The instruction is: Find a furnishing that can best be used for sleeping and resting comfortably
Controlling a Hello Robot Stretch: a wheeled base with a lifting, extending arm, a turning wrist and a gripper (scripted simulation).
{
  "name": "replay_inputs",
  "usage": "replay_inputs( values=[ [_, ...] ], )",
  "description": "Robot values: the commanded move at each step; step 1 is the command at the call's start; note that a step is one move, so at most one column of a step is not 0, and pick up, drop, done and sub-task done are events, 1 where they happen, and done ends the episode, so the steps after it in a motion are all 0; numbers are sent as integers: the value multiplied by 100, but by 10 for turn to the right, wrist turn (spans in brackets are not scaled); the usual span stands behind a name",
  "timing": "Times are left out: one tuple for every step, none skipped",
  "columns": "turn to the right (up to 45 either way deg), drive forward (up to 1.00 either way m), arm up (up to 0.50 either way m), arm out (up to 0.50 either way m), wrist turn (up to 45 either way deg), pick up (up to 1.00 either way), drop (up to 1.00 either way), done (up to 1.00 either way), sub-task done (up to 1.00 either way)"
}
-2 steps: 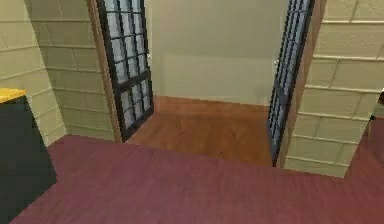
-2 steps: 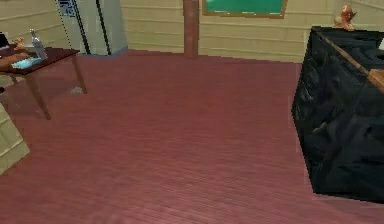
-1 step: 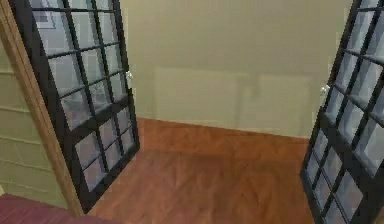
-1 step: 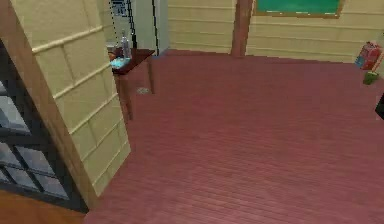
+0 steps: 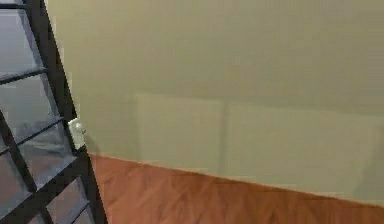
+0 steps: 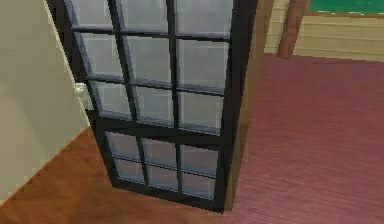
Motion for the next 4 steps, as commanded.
replay_inputs(
  values=[
    [-30,0,0,0,0,0,0,0,0],
    [0,100,0,0,0,0,0,0,0],
    [0,10,0,0,0,0,0,0,0],
    [-450,0,0,0,0,0,0,0,0]
  ],
)
